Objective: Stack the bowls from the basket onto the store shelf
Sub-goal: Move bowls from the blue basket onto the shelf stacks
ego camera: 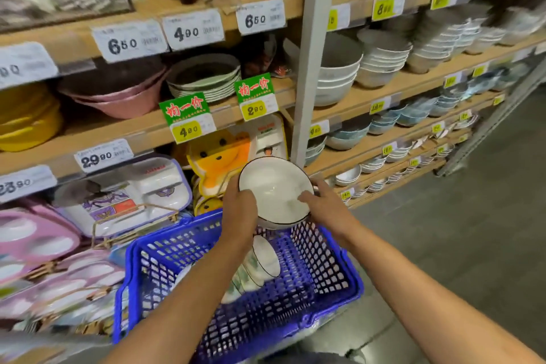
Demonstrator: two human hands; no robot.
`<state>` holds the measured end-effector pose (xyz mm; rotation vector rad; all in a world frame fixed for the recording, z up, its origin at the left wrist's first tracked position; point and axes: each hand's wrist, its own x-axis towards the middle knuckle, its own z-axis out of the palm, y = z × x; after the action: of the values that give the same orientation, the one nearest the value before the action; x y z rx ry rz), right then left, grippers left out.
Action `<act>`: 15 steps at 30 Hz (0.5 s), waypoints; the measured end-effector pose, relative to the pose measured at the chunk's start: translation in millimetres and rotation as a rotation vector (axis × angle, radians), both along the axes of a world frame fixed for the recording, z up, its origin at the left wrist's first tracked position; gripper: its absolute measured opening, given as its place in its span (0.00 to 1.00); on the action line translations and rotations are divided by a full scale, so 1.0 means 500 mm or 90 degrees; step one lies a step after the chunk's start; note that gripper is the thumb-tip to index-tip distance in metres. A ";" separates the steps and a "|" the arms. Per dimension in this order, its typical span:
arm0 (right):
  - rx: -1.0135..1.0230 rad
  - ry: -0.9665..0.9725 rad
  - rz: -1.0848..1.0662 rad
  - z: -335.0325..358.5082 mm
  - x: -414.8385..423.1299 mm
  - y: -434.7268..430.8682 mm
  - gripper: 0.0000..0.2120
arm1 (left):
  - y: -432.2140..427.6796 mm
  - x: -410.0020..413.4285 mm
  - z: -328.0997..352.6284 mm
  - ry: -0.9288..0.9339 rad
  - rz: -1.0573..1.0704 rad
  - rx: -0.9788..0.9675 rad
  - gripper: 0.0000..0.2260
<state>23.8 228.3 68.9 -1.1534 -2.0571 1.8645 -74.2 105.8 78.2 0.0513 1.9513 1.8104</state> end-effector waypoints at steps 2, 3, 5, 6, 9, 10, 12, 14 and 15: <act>-0.056 0.089 -0.013 0.044 0.019 0.021 0.19 | 0.011 0.028 0.050 0.030 -0.024 0.028 0.23; -0.079 0.125 -0.018 0.065 0.029 0.034 0.20 | 0.020 0.042 0.077 0.040 -0.029 0.041 0.23; -0.117 0.190 -0.020 0.107 0.056 0.062 0.22 | 0.046 0.075 0.125 0.031 -0.036 0.068 0.21; -0.133 0.220 -0.018 0.125 0.073 0.075 0.23 | 0.061 0.094 0.146 0.022 -0.041 0.085 0.20; -0.145 0.288 -0.046 0.175 0.126 0.121 0.25 | 0.112 0.152 0.200 0.024 -0.055 0.110 0.20; -0.150 0.303 -0.065 0.191 0.147 0.138 0.25 | 0.133 0.173 0.213 0.030 -0.055 0.113 0.20; -0.166 0.332 -0.087 0.219 0.194 0.180 0.24 | 0.181 0.221 0.233 0.043 -0.043 0.134 0.21; -0.185 0.360 -0.091 0.243 0.246 0.226 0.24 | 0.234 0.272 0.249 0.047 -0.036 0.183 0.20; -0.190 0.365 -0.094 0.254 0.265 0.245 0.24 | 0.255 0.291 0.255 0.049 -0.034 0.201 0.19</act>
<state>156.6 350.8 196.1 -0.6745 -1.3871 2.1508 71.2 233.3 205.6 0.2756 1.6781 2.0907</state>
